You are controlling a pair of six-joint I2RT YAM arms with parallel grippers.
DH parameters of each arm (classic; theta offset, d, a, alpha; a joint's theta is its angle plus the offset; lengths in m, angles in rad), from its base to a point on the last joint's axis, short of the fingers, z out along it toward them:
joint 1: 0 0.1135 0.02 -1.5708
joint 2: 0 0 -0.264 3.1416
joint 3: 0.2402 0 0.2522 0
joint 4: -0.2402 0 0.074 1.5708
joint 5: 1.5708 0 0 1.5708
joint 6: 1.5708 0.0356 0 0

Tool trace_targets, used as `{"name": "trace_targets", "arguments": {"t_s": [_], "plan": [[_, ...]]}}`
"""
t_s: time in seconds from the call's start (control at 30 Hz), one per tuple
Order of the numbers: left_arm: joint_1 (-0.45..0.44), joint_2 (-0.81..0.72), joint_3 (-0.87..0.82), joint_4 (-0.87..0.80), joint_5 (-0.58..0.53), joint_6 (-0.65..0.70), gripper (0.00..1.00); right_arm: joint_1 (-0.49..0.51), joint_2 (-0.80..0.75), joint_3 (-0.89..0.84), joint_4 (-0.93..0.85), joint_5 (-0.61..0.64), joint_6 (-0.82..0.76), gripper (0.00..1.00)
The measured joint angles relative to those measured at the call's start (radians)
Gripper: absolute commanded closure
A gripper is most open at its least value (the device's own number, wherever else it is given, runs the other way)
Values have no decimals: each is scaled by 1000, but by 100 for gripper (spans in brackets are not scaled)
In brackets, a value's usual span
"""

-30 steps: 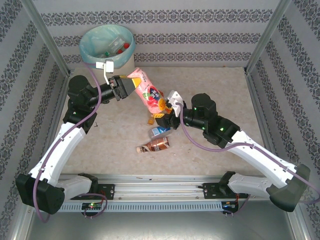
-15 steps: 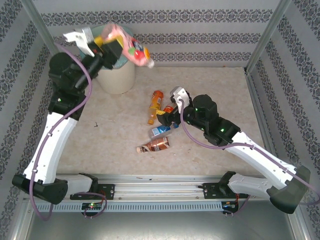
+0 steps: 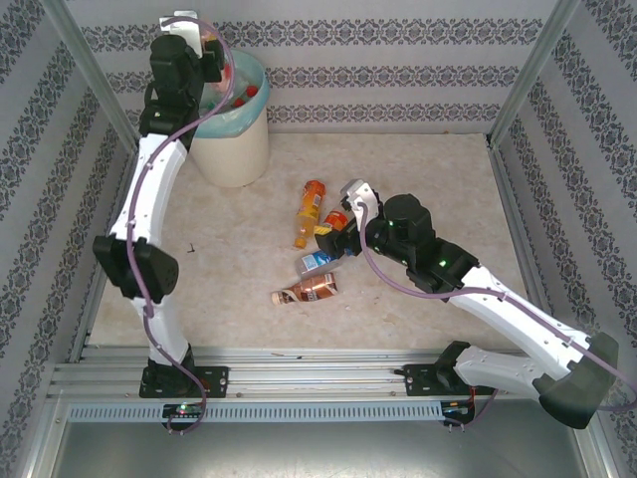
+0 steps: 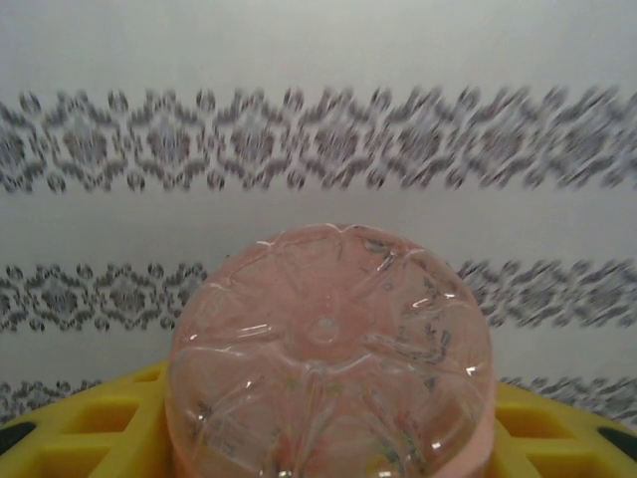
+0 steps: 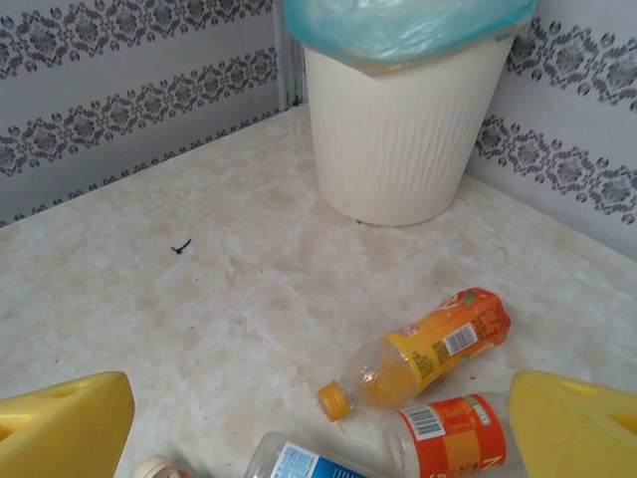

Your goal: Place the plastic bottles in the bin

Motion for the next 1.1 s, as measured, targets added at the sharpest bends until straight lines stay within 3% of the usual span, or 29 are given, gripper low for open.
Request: {"name": "trace_targets", "arguments": {"t_s": [0.27,0.6,0.7,0.77,1.0,1.1], "plan": [[17,240,296,-220,76,-2,67,0,28,-15,-8,-13,24,5],[31,324,322,-301,125,23,68,0,72,-15,-8,-21,32,5],[31,346,318,-321,121,50,79,0,82,-15,-8,-22,33,5],[30,354,308,-330,104,56,81,0,90,-14,-9,-26,33,5],[27,357,294,-367,91,72,79,0,116,-10,-12,-29,32,5],[29,360,296,-369,96,69,73,0,132,0,-13,-29,33,6]]}}
